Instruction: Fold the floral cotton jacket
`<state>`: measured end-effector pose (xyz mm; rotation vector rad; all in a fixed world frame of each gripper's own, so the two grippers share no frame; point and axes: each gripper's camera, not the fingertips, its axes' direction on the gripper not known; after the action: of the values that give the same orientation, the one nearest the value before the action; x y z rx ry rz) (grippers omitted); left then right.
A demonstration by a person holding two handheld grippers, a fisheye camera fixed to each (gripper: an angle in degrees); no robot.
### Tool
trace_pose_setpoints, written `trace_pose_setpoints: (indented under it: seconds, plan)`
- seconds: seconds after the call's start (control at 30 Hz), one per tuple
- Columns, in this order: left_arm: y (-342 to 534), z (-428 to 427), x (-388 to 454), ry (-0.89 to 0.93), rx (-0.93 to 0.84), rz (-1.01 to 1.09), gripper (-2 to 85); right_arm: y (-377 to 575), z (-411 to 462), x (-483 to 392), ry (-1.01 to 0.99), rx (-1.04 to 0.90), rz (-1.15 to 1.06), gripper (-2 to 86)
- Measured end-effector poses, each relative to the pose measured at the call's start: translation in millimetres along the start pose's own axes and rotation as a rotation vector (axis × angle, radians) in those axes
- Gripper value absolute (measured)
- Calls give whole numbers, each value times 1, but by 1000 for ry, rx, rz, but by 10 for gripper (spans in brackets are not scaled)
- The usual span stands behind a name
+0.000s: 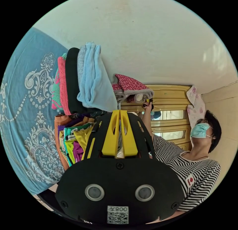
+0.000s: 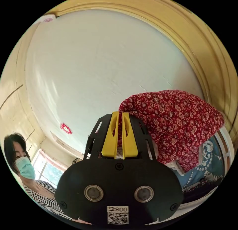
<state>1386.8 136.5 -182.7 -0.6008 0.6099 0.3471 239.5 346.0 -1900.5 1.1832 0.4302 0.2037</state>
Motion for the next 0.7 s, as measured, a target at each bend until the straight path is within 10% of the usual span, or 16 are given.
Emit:
trace_pose_setpoints:
  seconds: [0.7]
  plan:
    - [14,-255,58,586,210,441,94,185,8,-513,-659,-90,-551,13]
